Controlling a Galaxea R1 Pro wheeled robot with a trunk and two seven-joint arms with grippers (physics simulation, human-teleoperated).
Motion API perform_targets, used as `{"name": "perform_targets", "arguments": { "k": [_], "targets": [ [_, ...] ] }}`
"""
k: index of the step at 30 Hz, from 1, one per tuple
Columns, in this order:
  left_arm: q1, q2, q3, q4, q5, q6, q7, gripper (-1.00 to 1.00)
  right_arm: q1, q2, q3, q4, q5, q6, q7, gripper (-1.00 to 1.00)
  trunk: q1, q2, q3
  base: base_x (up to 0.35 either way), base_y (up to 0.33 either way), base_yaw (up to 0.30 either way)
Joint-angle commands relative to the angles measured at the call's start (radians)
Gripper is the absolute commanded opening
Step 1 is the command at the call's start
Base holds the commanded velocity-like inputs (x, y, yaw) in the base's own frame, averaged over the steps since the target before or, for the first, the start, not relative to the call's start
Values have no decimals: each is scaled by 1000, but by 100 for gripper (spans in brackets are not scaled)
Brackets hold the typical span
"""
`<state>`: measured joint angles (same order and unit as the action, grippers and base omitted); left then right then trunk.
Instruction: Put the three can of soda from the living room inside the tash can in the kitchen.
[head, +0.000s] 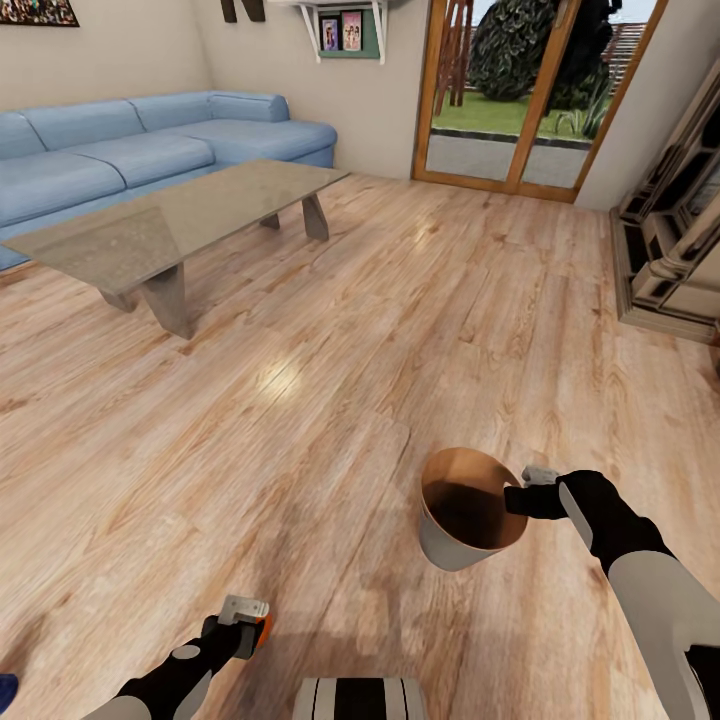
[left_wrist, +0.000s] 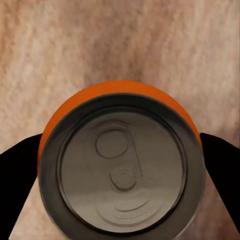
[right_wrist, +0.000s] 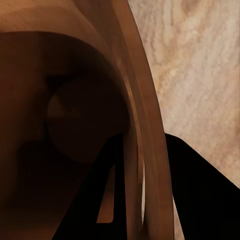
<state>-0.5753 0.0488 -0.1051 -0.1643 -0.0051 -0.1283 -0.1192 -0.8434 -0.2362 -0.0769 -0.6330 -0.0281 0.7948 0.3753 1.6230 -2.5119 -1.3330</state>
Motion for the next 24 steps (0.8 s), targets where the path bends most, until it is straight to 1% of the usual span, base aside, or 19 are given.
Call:
{"name": "perform_targets", "arguments": {
  "k": [1, 16, 24],
  "targets": [
    [0, 0, 1, 0, -2, 0, 0, -100, 0, 0, 0, -1, -14, 3, -5, -100, 0, 0, 0, 0, 0, 0],
    [0, -1, 1, 1, -3, 9, 0, -100, 0, 0, 0, -1, -14, 3, -5, -100, 0, 0, 0, 0, 0, 0],
    [0, -1, 1, 2, -5, 11, 0, -100, 0, 0, 0, -1, -15, 3, -5, -100, -4, 2, 31, 0, 0, 0]
  ]
}}
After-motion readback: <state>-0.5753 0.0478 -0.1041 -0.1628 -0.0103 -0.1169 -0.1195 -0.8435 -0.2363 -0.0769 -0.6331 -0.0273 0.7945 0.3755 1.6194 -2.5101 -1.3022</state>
